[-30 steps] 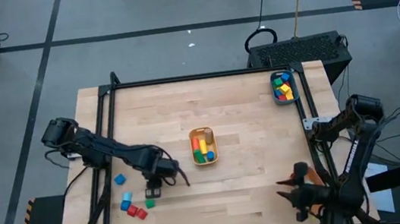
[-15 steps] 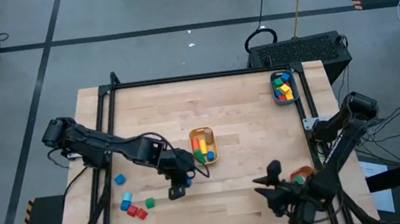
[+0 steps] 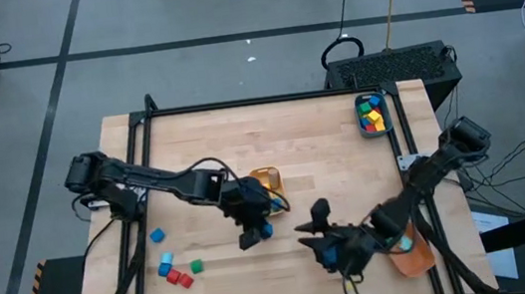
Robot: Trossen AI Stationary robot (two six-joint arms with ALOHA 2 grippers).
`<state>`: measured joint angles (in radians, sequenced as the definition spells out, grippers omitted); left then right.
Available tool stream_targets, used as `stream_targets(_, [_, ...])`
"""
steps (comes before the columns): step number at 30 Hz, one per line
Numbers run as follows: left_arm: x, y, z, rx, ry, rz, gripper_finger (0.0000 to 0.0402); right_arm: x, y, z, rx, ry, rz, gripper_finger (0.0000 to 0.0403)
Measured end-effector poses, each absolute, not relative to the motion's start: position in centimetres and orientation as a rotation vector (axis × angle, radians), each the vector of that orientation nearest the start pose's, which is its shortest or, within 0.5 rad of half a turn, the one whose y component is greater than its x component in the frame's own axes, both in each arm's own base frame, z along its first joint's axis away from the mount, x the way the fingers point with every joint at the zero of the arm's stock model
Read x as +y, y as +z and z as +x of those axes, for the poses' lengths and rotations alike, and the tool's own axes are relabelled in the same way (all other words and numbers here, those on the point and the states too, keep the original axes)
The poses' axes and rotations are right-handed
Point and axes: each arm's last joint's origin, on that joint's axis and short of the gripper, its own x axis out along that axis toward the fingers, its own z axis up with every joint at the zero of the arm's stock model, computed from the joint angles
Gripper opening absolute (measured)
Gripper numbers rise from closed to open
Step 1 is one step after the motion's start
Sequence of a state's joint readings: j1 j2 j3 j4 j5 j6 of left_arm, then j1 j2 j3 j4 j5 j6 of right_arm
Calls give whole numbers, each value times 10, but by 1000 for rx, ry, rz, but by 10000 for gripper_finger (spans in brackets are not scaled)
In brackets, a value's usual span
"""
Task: Sort blocks by size
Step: Put the blue half-circle block into the orange bin
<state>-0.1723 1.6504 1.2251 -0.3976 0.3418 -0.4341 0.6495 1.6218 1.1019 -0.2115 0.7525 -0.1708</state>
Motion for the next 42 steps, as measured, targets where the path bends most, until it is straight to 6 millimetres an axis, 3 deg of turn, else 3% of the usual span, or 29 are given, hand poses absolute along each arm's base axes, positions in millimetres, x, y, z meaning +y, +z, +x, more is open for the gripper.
stream_targets(9, [-71,238,363,873,-381,-467,136,179,238,303,548,82,-636,163])
stream_targets(16, [-73,240,368,817,-409,-465,136,178,221,323,517,97,-686,221])
stream_targets(20, [-73,241,368,813,-409,-466,136,178,217,331,485,89,-717,229])
stream_targets(29, [-73,241,368,812,-413,-467,136,173,209,338,487,115,-750,191])
stream_targets(38, [-74,243,370,793,-428,-477,136,167,211,342,481,120,-743,99])
stream_targets(42, [-73,244,370,782,-417,-473,164,167,211,342,483,114,-734,68])
